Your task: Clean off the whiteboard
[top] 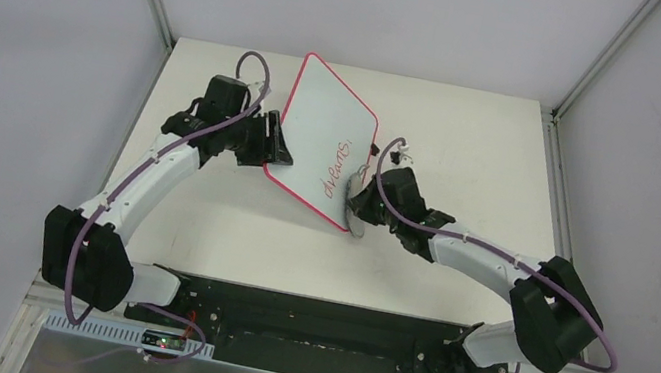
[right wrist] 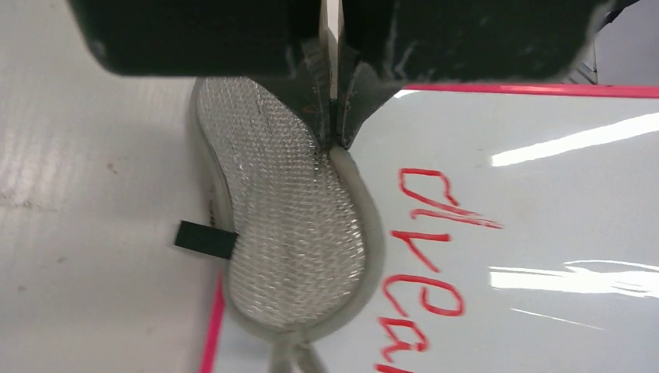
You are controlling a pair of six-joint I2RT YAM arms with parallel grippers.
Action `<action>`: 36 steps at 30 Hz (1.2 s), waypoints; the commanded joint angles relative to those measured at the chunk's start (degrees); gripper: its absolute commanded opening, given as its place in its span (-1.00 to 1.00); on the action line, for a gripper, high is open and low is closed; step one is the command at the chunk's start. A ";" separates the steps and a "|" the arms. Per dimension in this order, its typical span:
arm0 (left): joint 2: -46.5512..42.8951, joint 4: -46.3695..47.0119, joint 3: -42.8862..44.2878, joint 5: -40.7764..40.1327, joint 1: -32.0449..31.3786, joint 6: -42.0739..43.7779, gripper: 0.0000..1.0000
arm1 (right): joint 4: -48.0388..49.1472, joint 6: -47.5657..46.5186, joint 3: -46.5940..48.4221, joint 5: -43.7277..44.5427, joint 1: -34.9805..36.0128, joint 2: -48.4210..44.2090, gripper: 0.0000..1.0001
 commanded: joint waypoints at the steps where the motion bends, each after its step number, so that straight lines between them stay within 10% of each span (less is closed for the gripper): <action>1: -3.23 -0.83 -0.79 -1.95 0.37 1.55 0.02 | 3.45 2.01 -3.05 -1.52 -1.71 -2.29 -1.00; 21: -0.05 -0.58 -1.51 -2.28 -2.15 -0.29 -1.00 | 3.47 -1.58 21.80 -4.70 10.29 12.09 -1.00; 36: 0.02 -2.44 -0.36 -2.93 -2.12 0.24 -1.00 | 13.71 4.28 -3.41 -3.17 -2.05 13.46 -1.00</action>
